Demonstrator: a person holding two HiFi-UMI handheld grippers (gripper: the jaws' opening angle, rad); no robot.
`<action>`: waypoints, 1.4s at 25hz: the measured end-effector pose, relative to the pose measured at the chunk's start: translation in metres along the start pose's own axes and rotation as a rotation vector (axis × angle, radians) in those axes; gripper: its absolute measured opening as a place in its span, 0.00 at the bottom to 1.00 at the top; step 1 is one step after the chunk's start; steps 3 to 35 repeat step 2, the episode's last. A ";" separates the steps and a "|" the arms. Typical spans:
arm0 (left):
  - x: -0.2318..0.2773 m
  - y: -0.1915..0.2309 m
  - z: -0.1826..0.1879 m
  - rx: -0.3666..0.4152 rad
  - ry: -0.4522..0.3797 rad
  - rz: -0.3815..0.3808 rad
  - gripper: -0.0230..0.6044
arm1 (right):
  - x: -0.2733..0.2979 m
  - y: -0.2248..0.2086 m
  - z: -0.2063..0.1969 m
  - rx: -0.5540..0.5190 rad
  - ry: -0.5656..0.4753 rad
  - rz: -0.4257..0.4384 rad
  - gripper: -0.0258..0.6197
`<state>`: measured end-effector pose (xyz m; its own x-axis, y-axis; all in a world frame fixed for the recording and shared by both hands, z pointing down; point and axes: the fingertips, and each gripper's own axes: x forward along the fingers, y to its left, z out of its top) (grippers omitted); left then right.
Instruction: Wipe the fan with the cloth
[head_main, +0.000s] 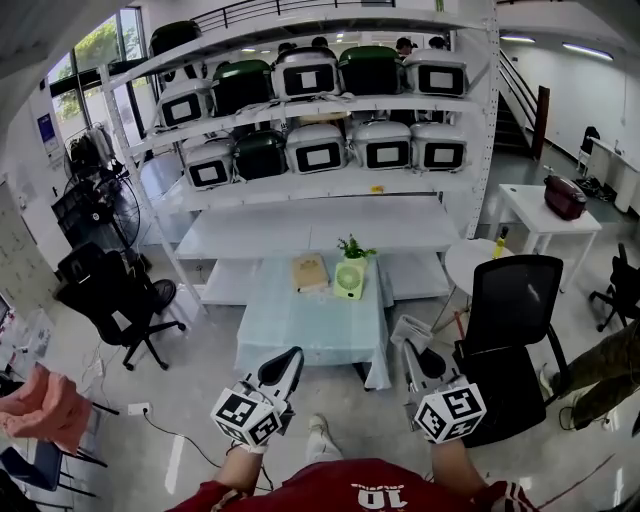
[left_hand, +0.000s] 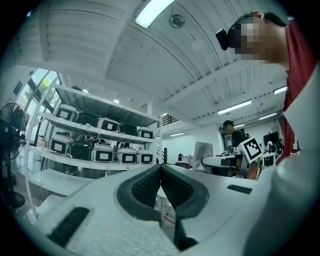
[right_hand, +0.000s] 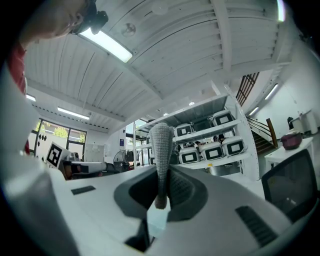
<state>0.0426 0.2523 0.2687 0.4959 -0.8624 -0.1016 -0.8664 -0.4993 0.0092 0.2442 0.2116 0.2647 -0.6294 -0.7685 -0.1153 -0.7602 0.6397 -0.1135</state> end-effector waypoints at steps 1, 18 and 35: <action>0.001 -0.002 0.000 0.000 0.001 -0.003 0.04 | -0.001 0.000 0.000 -0.001 0.000 0.001 0.07; 0.001 -0.004 0.000 0.000 0.002 -0.007 0.04 | -0.002 0.000 0.000 -0.001 0.000 0.002 0.07; 0.001 -0.004 0.000 0.000 0.002 -0.007 0.04 | -0.002 0.000 0.000 -0.001 0.000 0.002 0.07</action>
